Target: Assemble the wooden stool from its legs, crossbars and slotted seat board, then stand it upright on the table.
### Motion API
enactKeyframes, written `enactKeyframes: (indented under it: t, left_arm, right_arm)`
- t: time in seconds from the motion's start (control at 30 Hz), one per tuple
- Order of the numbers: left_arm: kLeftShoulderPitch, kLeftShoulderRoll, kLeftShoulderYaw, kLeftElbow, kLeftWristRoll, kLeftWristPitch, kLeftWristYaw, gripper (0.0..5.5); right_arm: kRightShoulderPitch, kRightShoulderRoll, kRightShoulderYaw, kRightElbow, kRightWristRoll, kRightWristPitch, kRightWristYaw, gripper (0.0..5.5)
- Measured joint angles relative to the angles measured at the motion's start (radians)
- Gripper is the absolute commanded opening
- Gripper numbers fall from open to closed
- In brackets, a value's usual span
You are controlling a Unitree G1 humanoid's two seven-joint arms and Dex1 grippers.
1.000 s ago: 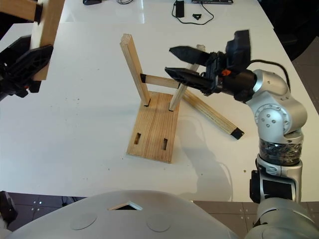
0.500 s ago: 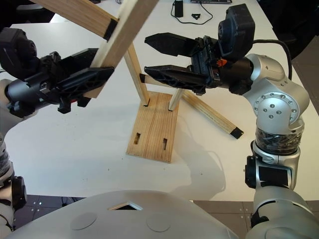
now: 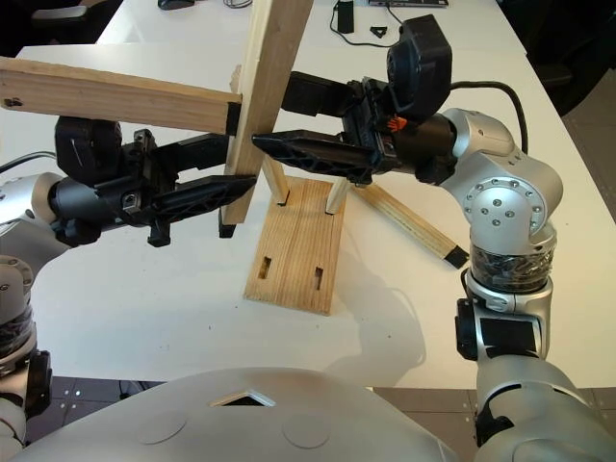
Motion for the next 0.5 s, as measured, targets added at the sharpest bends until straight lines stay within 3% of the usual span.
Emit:
enactKeyframes:
  t: [0.37, 0.5]
  left_arm:
    - [0.010, 0.007, -0.031, 0.001, 0.071, -0.003, -0.025, 2.01]
    - [0.011, 0.008, -0.050, 0.000, 0.082, -0.003, -0.038, 2.01]
  right_arm:
    - [0.016, -0.002, 0.025, 0.003, -0.055, -0.004, 0.060, 2.70]
    - [0.025, -0.002, 0.043, 0.001, -0.074, -0.003, 0.075, 2.15]
